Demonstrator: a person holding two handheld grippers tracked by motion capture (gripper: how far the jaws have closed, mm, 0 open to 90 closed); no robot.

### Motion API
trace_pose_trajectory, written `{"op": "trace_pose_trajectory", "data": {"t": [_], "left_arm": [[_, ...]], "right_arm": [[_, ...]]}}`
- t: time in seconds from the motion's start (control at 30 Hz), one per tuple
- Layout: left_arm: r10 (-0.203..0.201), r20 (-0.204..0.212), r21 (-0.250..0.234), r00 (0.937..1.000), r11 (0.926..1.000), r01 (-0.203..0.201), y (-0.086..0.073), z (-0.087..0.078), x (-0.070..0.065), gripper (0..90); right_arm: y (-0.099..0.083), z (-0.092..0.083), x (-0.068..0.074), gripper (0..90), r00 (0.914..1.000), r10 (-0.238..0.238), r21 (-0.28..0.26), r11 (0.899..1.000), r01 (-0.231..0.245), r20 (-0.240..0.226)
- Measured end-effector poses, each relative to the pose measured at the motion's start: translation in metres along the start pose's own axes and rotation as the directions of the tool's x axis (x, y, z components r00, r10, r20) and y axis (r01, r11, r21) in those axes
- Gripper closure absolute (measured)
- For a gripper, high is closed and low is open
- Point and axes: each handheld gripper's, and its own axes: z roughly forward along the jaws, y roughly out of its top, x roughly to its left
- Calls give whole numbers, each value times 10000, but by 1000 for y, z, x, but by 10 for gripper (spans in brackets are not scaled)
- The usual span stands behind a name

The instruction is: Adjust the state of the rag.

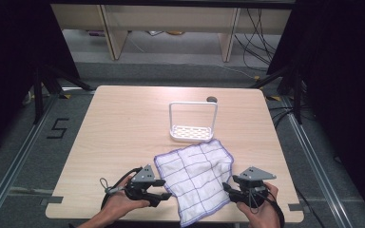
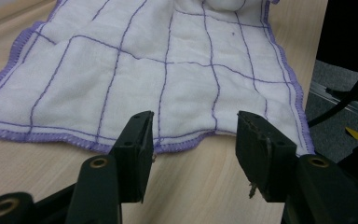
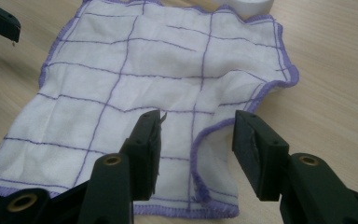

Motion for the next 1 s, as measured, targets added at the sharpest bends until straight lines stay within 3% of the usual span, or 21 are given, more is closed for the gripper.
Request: {"op": "trace_pose_trajectory", "data": {"t": [0.07,0.1,0.13,0.2,0.27,0.3,0.37,0.43,0.5,0.6,0.63,0.73,0.77,0.8,0.83,0.87,0.9,0.93,1.0], "left_arm": [[77,7,98,10000,9999,-77,0,1,0,449],[-166,31,125,9999,9998,166,0,4,-4,440],[-166,31,125,9999,9998,166,0,4,-4,431],[4,149,259,9999,9997,-8,1,9,-8,408],[-88,190,257,9998,9996,83,0,11,-10,390],[-132,142,310,9998,9994,127,1,12,-12,390],[-20,-48,204,10000,9998,21,1,16,-14,377],[-161,30,98,9999,9998,161,2,19,-16,372],[-109,-3,72,9999,9999,109,2,23,-19,372],[14,-46,214,10000,9998,-13,3,31,-23,367],[28,-97,277,9999,9996,-25,3,33,-24,362],[6,-43,318,10000,9995,-5,2,37,-26,363],[235,-217,435,9995,9988,-226,2,41,-29,378],[235,-217,435,9995,9988,-226,2,41,-29,396],[358,-240,459,9991,9983,-346,2,43,-30,411],[560,-357,664,9978,9964,-536,2,43,-30,411],[599,-261,484,9979,9971,-586,2,45,-31,443],[735,-445,557,9963,9959,-710,2,47,-31,492],[745,-459,532,9962,9960,-720,2,48,-30,527]], "right_arm": [[0,0,2,532,9999,149,134,9998,-148,-25],[-2,3,3,531,9999,148,63,9999,-148,12],[-2,3,2,532,10000,-31,179,9998,32,-76],[-2,3,4,533,9999,136,247,9996,-134,-74],[-3,4,5,535,9999,136,232,9996,-135,-49],[-2,4,4,542,10000,-53,207,9998,53,-24],[-3,4,6,555,10000,38,172,9998,-38,-17],[-4,7,4,560,9999,-128,196,9997,127,36],[-5,8,4,566,10000,77,317,9995,-76,-29],[-6,10,4,568,9999,-139,270,9995,140,-41],[-5,10,6,574,10000,15,327,9995,-13,-43],[-6,12,6,610,9997,-240,311,9992,241,-42],[-6,12,7,686,9999,-155,501,9986,155,-16],[-6,12,7,686,9999,-155,501,9986,155,-16],[-7,13,5,764,9988,-480,419,9980,481,-49],[-7,13,5,764,9988,-480,419,9980,481,-49],[-7,12,4,805,9980,-627,403,9972,628,-37],[-7,10,3,859,9975,-687,430,9968,680,147],[-7,8,2,880,9971,-723,491,9963,711,235]]}}
